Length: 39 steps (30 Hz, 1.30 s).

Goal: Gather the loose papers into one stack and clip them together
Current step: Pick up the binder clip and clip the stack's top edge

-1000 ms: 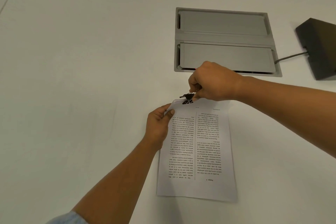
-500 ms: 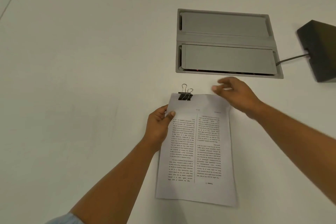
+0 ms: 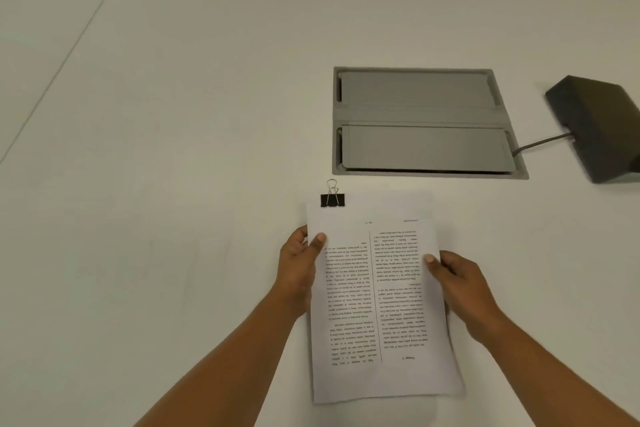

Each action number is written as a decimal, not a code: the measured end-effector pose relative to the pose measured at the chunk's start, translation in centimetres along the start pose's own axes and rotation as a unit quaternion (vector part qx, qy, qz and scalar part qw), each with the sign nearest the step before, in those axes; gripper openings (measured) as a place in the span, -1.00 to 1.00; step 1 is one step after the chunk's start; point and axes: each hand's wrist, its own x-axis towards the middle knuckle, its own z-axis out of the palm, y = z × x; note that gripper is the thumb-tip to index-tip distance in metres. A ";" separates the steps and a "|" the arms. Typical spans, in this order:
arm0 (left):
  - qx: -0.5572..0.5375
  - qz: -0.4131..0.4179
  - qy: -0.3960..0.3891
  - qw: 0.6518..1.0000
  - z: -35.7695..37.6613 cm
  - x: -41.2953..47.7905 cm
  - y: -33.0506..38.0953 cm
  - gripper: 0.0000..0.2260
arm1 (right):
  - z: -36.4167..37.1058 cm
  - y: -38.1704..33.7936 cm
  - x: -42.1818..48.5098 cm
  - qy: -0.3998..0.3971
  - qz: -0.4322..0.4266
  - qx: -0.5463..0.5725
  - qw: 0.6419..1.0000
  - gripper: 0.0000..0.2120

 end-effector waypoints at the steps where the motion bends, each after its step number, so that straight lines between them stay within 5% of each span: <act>1: 0.010 0.004 0.006 1.000 0.2 0.1 0.3 -0.81 | 0.0 -0.4 0.1 0.007 -0.003 0.010 1.000 -0.79; 10: 0.114 -0.020 0.030 0.993 1.2 0.2 1.2 -0.79 | 0.4 -0.9 1.6 -0.005 0.034 0.060 0.998 -0.81; 16: 0.329 0.047 0.185 0.925 0.8 -2.8 -1.0 -0.88 | 1.1 0.0 0.4 0.054 0.052 -0.026 0.997 -0.87; 21: 0.228 -0.006 0.184 0.956 0.2 -4.1 -2.3 -0.88 | 1.6 0.5 -0.7 0.103 0.048 -0.031 0.993 -0.87; 26: 0.220 0.092 0.172 0.956 0.5 -2.1 0.1 -0.75 | 1.1 -1.0 -0.1 0.092 0.048 0.043 0.994 -0.88; 28: 0.254 0.103 0.168 0.947 0.2 -1.5 0.4 -0.66 | 0.9 -1.0 0.7 0.087 0.044 -0.019 0.995 -0.79; 32: 0.445 0.156 0.108 0.875 -0.9 -2.7 -1.5 -0.52 | 0.7 0.0 0.7 0.118 -0.047 -0.287 0.950 -0.39; 36: 0.641 0.197 0.018 0.741 -2.4 -4.0 -4.8 -0.33 | 1.3 2.1 -0.7 0.017 -0.162 -0.433 0.887 -0.17; 39: 0.710 0.182 -0.010 0.680 -3.2 -4.3 -6.1 -0.33 | 2.3 4.1 -1.5 -0.032 -0.186 -0.490 0.851 -0.13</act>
